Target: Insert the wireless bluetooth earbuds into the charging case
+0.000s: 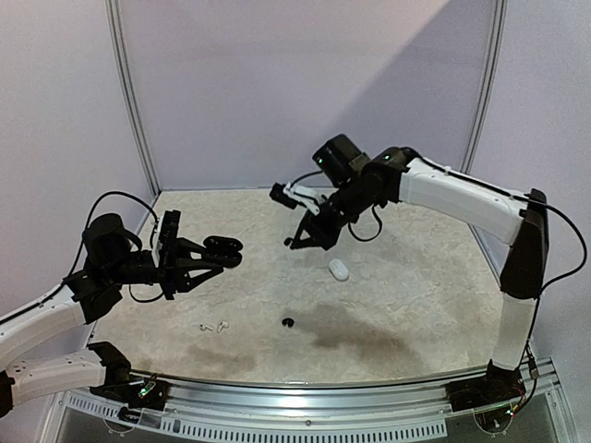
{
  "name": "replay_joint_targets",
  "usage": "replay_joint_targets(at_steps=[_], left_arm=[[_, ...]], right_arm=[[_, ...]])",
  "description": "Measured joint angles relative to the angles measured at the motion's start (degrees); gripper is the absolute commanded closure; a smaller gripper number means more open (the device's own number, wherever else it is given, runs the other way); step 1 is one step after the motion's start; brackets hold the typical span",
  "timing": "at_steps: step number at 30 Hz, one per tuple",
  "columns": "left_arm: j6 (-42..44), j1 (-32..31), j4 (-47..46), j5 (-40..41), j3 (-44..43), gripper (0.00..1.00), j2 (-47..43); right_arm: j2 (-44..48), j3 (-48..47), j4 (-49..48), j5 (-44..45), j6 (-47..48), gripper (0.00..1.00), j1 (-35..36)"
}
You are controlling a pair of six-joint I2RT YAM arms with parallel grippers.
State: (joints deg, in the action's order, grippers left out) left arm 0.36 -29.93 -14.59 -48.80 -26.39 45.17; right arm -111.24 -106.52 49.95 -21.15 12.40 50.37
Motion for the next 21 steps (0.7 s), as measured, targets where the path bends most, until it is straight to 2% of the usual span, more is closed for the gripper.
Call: replay_joint_targets(at_steps=[5, 9, 16, 21], left_arm=[[2.3, 0.0, -1.6, -2.6, 0.0, 1.00, 1.7], [3.7, -0.2, -2.5, -3.6, 0.0, 1.00, 2.6], [5.6, -0.7, -2.8, -3.7, 0.0, 1.00, 2.5], [7.6, -1.0, -2.7, -3.6, -0.1, 1.00, 2.3]], right_arm=[[4.0, -10.5, -0.1, 1.6, 0.1, 1.00, 2.8], [5.2, -15.1, -1.1, 2.5, 0.6, 1.00, 7.2], [5.0, -15.8, -1.6, 3.0, 2.5, 1.00, 14.7], [5.0, -15.8, -1.6, 3.1, 3.3, 1.00, 16.0]])
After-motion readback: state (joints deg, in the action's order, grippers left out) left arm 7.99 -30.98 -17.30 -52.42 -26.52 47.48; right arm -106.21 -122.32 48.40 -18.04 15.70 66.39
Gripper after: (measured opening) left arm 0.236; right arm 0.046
